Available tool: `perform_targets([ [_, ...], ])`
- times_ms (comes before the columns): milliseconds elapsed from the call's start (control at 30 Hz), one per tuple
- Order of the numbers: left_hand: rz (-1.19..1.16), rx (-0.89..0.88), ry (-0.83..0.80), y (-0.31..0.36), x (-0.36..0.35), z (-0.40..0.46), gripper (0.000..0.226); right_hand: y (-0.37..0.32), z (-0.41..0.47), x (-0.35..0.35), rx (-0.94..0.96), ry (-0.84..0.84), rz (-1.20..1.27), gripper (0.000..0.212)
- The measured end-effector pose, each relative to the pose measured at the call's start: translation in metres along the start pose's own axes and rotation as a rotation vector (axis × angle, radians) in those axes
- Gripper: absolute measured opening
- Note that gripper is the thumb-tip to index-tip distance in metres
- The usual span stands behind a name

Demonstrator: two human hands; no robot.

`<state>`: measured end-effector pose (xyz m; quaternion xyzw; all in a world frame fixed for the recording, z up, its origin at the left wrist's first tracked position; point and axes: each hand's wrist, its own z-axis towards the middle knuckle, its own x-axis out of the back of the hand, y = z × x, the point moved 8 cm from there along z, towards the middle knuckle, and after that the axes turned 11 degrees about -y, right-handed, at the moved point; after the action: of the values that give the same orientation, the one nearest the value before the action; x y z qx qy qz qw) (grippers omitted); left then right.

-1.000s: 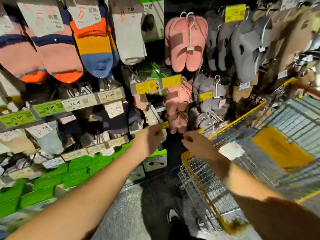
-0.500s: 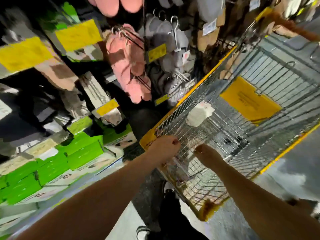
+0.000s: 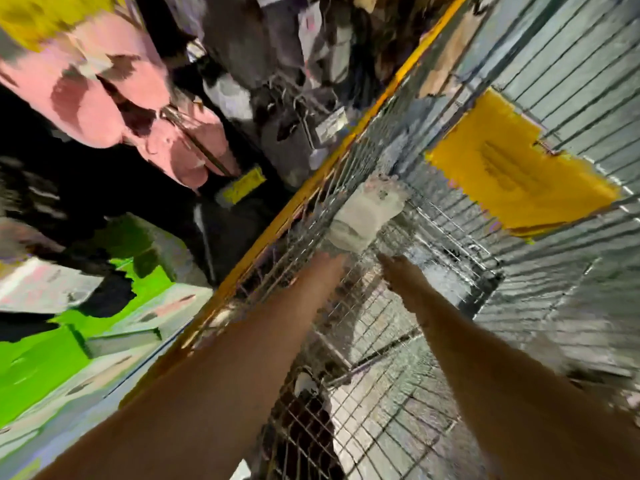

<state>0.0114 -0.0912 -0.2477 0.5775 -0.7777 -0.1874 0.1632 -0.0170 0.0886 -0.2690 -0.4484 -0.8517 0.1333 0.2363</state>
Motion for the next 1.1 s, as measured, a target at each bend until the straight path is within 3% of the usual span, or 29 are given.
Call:
perform_targets([
  [67, -0.154, -0.018, -0.005, 0.003, -0.007, 0.024, 0.036, 0.001, 0.029, 0.002, -0.009, 0.003, 0.212, 0.045],
  [200, -0.38, -0.073, -0.025, 0.01, -0.02, 0.057, 0.063, -0.001, 0.077, -0.001, 0.022, -0.06, 0.53, 0.065],
  [300, -0.522, -0.041, 0.039, 0.012, -0.019, 0.079, 0.057, -0.007, 0.104, -0.009, 0.046, -0.14, 0.715, 0.067],
  [433, -0.648, -0.095, 0.049, 0.01, -0.019, 0.102, 0.05, -0.004, 0.121, -0.015, 0.014, -0.093, 0.792, 0.064],
  [533, -0.665, -0.085, -0.018, 0.007, -0.021, 0.112, 0.045, -0.003, 0.125, -0.019, 0.034, -0.067, 0.934, 0.054],
  [633, -0.675, -0.072, -0.102, 0.011, -0.025, 0.117, 0.043, -0.017, 0.125, -0.027, 0.129, -0.208, 1.086, 0.067],
  [800, -0.589, -0.048, -0.103, 0.019, -0.024, 0.116, 0.028, -0.025, 0.118, -0.022, 0.177, -0.309, 1.028, 0.073],
  [900, -0.527, -0.064, -0.091, 0.021, -0.023, 0.113, 0.024, -0.023, 0.11, -0.024, 0.134, -0.348, 0.955, 0.066],
  [1000, -0.48, -0.053, -0.088, 0.023, -0.028, 0.091, 0.017, -0.011, 0.096, -0.024, 0.085, -0.352, 0.941, 0.072],
  [1100, -0.442, -0.031, -0.12, 0.012, -0.038, 0.065, 0.024, 0.003, 0.072, -0.025, 0.069, -0.355, 0.917, 0.072],
])
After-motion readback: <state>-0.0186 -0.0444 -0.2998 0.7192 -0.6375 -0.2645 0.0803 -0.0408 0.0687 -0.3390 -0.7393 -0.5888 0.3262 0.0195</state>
